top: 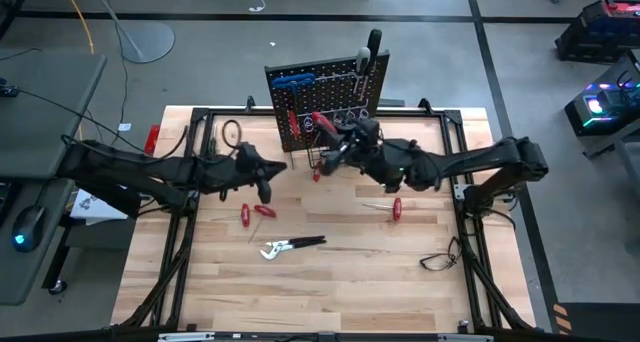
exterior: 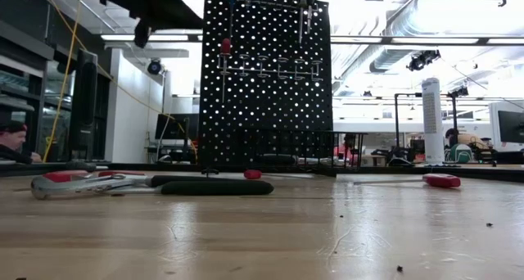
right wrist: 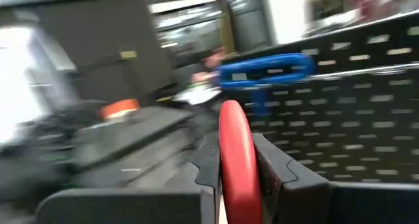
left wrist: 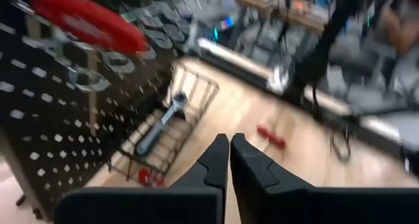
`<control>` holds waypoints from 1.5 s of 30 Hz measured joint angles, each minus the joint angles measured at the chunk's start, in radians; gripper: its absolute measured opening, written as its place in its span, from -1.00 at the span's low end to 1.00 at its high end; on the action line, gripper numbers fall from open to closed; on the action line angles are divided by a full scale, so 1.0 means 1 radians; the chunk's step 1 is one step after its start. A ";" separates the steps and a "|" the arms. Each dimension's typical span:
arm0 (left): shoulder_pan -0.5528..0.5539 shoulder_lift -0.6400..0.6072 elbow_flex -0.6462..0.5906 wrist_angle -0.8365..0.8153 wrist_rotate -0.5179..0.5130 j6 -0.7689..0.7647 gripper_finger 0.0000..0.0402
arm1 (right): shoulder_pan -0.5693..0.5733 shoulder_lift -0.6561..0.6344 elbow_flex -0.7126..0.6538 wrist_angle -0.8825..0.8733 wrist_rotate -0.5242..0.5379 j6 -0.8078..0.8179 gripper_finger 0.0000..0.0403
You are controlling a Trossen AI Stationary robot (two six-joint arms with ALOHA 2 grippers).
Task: Hang tools onto peg board
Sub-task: Hang the red allen wrench on the peg board
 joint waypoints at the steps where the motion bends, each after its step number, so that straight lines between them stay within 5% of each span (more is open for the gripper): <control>1: 0.000 -0.015 -0.010 0.011 -0.018 -0.007 -0.99 | 0.000 0.013 0.000 0.022 0.054 -0.031 -0.82; 4: 0.000 -0.040 -0.023 0.019 -0.076 -0.011 -0.99 | -0.022 0.038 -0.001 0.126 0.137 -0.121 -0.82; 12: -0.002 -0.083 -0.023 0.028 -0.057 0.057 -1.00 | -0.082 0.134 0.000 0.320 0.145 -0.177 -0.82; 22: -0.002 -0.110 -0.022 0.028 -0.053 0.128 -1.00 | -0.118 0.185 0.000 0.332 0.180 -0.233 -0.82; 45: -0.002 -0.109 -0.022 0.032 -0.002 0.134 -1.00 | -0.180 0.231 0.000 0.298 0.080 -0.213 -0.82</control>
